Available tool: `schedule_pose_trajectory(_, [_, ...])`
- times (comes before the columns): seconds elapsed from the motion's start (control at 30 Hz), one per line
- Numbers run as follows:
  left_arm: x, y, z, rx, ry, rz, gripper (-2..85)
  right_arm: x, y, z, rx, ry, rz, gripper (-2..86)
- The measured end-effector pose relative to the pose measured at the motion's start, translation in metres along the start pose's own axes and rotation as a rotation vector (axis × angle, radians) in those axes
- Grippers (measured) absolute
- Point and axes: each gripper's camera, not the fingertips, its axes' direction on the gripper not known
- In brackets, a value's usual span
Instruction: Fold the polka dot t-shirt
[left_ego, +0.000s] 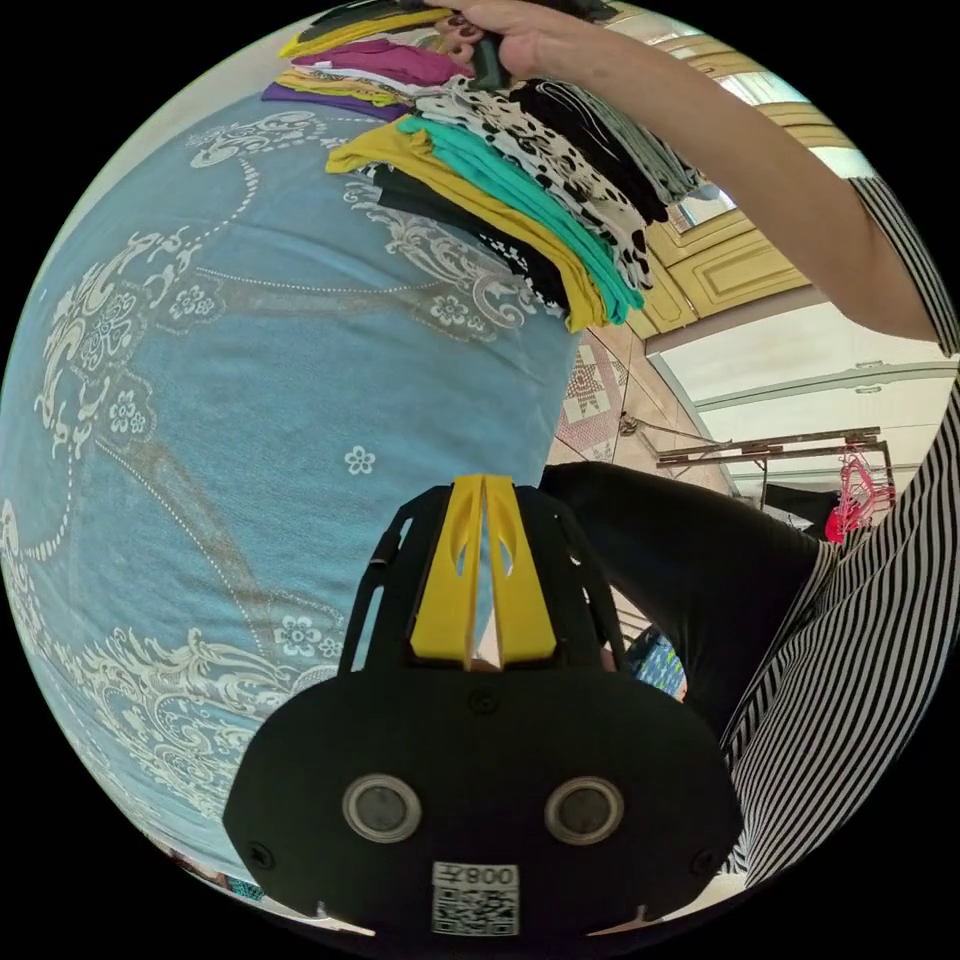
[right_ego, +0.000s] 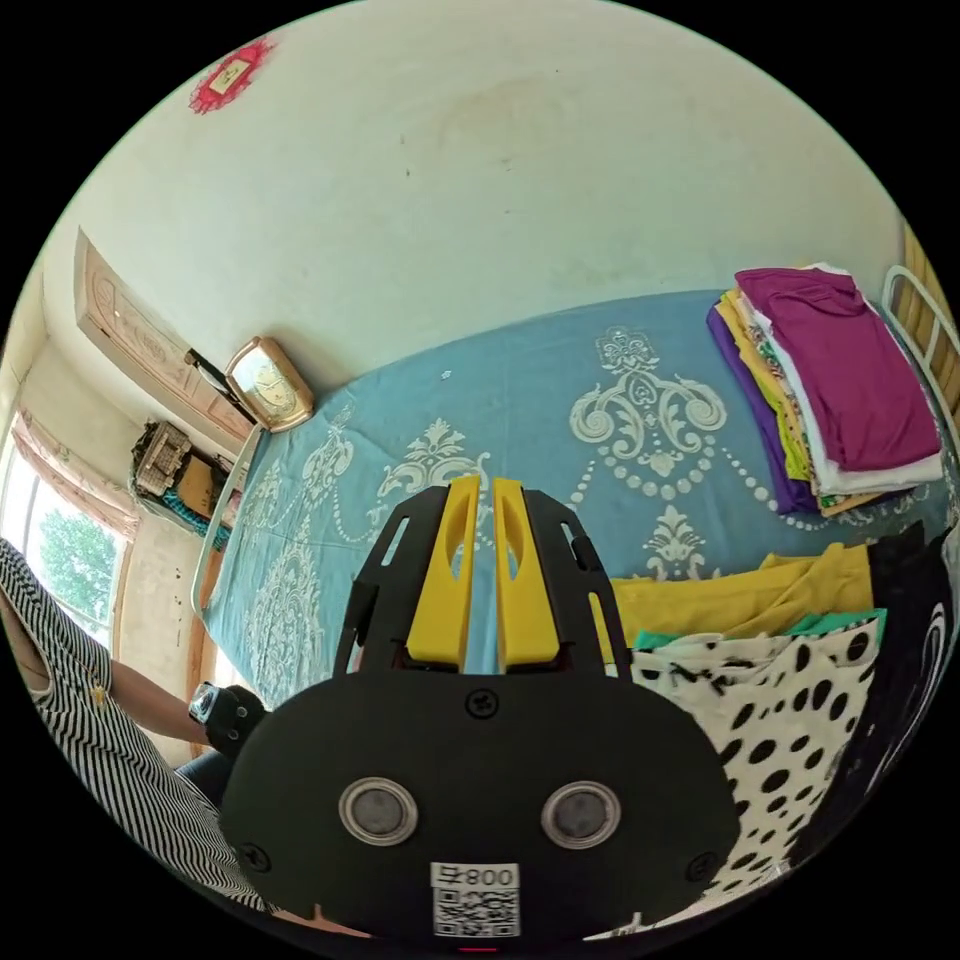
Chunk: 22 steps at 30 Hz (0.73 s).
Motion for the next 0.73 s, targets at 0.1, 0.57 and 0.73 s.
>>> schedule_pose_trajectory(0.1, [-0.018,-0.028,-0.027,0.04,0.035,-0.044,0.1,0.03,-0.052,-0.014,-0.003,0.146,0.01,6.1])
schedule_pose_trajectory(0.57, [-0.086,-0.131,-0.107,0.175,0.198,-0.262,0.8,0.155,-0.267,0.008,-0.065,0.418,0.091,8.9])
schedule_pose_trajectory(0.73, [-0.094,-0.132,-0.122,0.16,0.225,-0.319,0.6,0.165,-0.296,0.047,-0.174,0.504,0.1,7.0])
